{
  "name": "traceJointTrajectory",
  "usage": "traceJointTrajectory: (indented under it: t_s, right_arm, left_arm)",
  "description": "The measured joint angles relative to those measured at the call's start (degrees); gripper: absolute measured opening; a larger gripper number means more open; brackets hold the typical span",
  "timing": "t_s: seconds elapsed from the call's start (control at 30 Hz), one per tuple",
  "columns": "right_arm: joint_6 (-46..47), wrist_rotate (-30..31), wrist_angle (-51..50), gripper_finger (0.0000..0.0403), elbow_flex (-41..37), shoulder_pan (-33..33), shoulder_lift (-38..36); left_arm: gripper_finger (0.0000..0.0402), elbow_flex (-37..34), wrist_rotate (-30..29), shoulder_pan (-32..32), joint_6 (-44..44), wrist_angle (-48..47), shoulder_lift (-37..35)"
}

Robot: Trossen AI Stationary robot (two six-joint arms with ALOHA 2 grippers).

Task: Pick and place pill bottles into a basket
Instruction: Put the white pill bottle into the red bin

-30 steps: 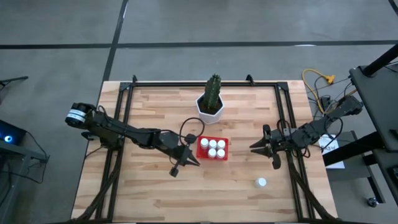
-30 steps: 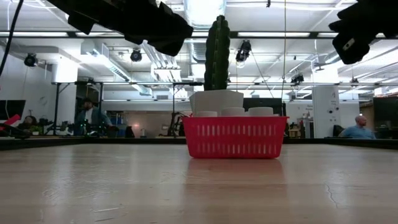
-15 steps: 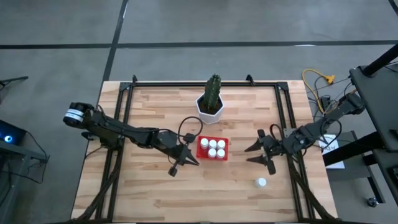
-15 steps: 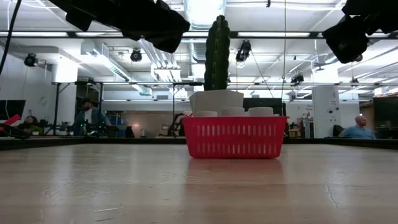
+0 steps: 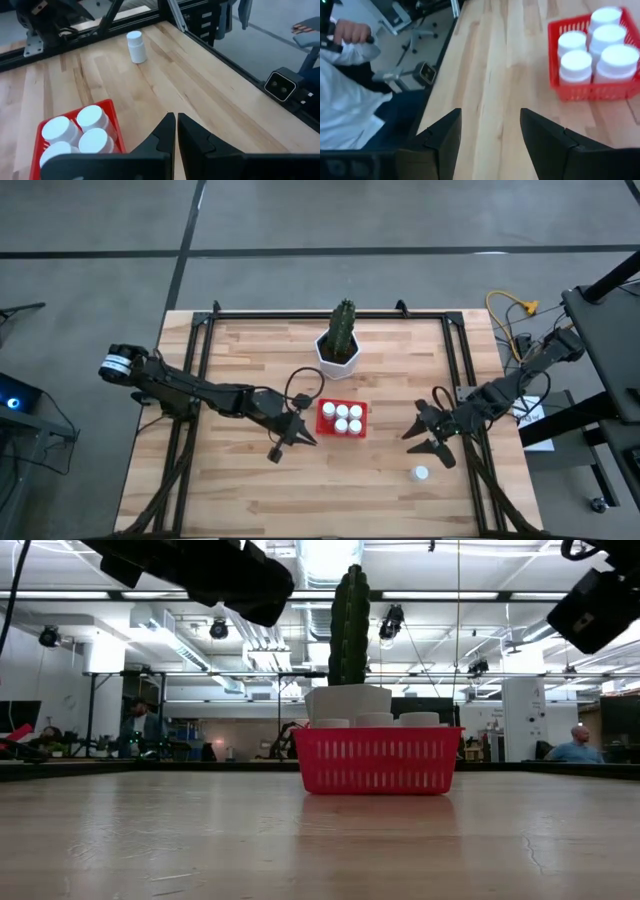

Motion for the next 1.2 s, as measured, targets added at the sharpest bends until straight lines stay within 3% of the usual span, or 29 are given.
traceJointTrajectory:
  t_s: [0.63, 1.07, 1.2]
  right_arm:
    - [5.94, 1.48, -1.04, 0.0192, -5.02, 12.39, -0.34]
    - [0.73, 1.59, -1.85, 0.0192, -6.83, 12.3, 0.46]
    - [-6.23, 1.7, 1.39, 0.0192, -6.83, 12.3, 0.36]
  left_arm:
    - [0.0002, -0.47, -0.02, 0.02, -1.18, -0.04, 0.03]
    - [0.0002, -0.47, -0.04, 0.04, -1.16, -0.03, 0.07]
    - [0.0002, -0.48, -0.15, 0.04, -1.14, -0.03, 0.07]
